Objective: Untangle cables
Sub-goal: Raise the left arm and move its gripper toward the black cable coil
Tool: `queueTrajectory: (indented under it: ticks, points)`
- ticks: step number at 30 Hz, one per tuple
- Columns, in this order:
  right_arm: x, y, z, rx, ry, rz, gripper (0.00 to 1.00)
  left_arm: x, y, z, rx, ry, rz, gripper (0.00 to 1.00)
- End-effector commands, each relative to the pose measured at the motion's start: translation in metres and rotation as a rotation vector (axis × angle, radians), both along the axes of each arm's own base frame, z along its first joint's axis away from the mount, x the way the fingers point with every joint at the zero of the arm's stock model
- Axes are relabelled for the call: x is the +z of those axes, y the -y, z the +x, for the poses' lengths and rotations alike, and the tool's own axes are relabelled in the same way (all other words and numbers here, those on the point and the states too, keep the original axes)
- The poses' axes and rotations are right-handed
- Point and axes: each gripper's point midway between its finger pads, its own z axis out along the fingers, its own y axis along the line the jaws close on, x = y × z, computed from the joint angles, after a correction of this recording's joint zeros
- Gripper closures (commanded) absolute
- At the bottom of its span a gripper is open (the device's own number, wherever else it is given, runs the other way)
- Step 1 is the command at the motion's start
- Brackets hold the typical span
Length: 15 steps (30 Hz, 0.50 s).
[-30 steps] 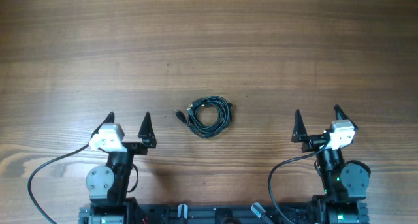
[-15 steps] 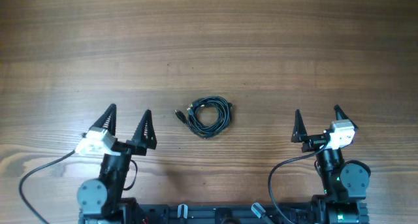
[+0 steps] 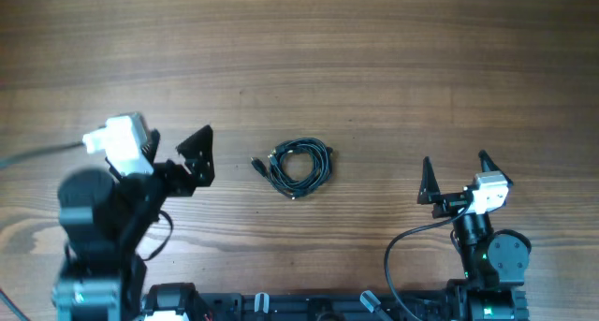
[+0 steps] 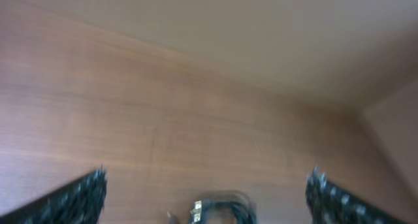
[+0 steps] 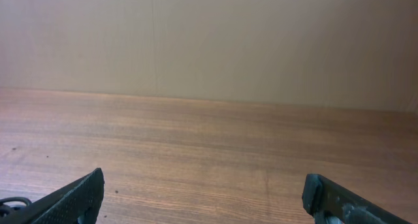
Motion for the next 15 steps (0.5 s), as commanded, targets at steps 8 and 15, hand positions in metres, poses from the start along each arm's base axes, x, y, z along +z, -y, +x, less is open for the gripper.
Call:
queueTrajectory:
  ticks: [8,15]
  points:
    - [0.003,0.002,0.000,-0.013,0.013,-0.003,0.00,-0.002,0.043,0.015,-0.255,-0.230,-0.125,0.00]
    - [0.003,0.002,0.000,-0.013,0.013,-0.003,0.00,0.010,0.033,0.009,-0.200,-0.352,-0.100,0.00]
